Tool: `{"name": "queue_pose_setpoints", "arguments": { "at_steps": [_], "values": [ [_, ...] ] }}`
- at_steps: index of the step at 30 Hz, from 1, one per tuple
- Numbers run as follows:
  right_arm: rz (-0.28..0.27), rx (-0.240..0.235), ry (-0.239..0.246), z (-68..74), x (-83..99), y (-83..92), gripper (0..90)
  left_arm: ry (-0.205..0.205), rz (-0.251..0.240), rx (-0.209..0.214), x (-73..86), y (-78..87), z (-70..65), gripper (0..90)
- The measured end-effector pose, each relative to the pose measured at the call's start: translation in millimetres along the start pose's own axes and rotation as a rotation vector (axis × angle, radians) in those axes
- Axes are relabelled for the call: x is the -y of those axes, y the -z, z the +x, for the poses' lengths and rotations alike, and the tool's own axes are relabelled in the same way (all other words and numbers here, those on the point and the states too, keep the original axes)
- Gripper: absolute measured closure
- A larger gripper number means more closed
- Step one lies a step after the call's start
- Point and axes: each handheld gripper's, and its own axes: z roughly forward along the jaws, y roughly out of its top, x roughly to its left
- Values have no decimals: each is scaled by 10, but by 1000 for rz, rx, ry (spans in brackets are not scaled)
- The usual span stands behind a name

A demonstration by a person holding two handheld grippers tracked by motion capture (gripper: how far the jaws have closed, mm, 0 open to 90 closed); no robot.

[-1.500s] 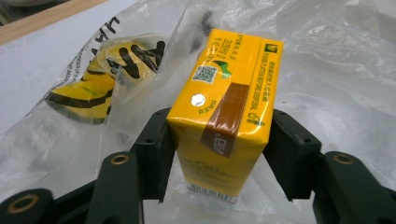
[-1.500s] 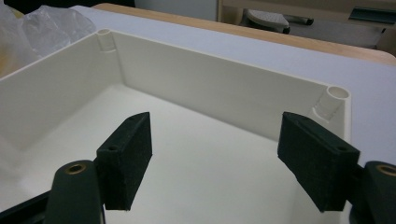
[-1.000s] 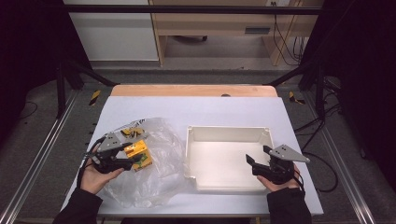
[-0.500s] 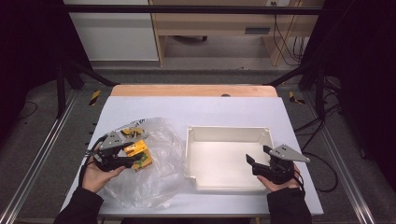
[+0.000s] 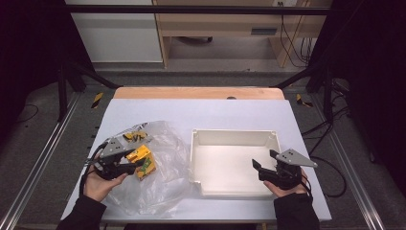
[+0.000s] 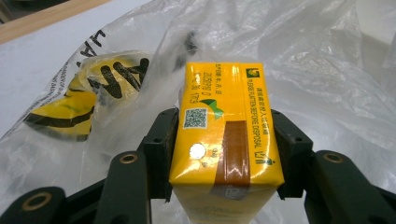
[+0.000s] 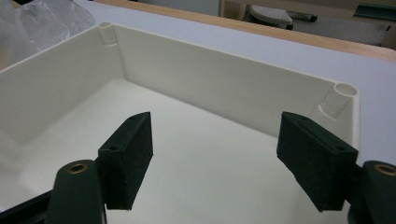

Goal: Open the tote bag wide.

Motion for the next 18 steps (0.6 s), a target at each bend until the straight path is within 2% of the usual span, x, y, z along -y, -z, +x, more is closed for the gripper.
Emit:
{"name": "queue_pose_setpoints", "arguments": {
  "at_steps": [4, 7, 10, 12, 14, 18],
  "values": [
    [-2, 1, 6, 1, -1, 2, 269, 14, 0, 3, 46, 19, -6, 500],
    [0, 1, 6, 3, 0, 0, 269, 10, -7, -2, 54, 12, -14, 491],
    [1, 1, 7, 2, 2, -3, 269, 16, -13, 14, 59, -3, -23, 487],
    [1, 0, 6, 4, 3, -3, 269, 24, -5, 28, 60, -31, -25, 455],
    [1, 1, 7, 2, 0, 2, 269, 13, 18, 17, 77, -73, -45, 452],
    [2, 1, 7, 1, 2, 1, 269, 26, 21, 21, 93, -79, -28, 476]
  ]
}}
